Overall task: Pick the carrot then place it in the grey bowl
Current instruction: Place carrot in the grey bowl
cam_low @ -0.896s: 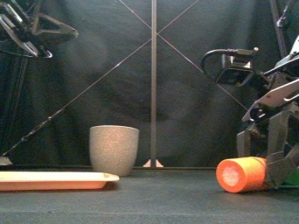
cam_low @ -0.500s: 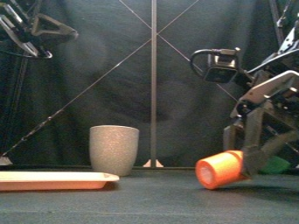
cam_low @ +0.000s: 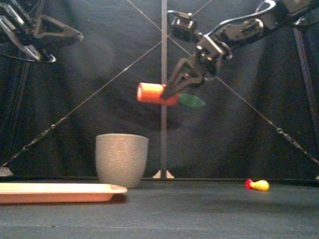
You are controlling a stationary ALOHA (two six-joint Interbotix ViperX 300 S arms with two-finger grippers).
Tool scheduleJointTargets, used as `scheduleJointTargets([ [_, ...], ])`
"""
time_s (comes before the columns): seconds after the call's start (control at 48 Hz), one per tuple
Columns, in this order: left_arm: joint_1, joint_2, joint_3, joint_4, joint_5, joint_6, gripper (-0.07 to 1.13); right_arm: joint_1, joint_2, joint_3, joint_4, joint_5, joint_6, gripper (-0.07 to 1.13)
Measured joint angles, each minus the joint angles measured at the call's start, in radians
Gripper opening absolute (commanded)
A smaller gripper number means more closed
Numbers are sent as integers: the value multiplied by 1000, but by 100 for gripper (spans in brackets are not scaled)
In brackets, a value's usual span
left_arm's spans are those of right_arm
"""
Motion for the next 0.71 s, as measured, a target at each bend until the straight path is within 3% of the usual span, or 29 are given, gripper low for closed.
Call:
scheduleJointTargets([
  [0.188,0,0,0,0,2,0,-1,-86,110,-133,3,0,-2,31],
  [0.438,0,-2,3,0,8,0,-1,-132,268,-268,26,3,2,36],
  [0.583,0,-3,5,-2,8,0,-1,-141,307,-310,66,5,0,53],
  [0.708,0,-9,5,-2,8,0,-1,-147,307,-316,97,5,0,75],
])
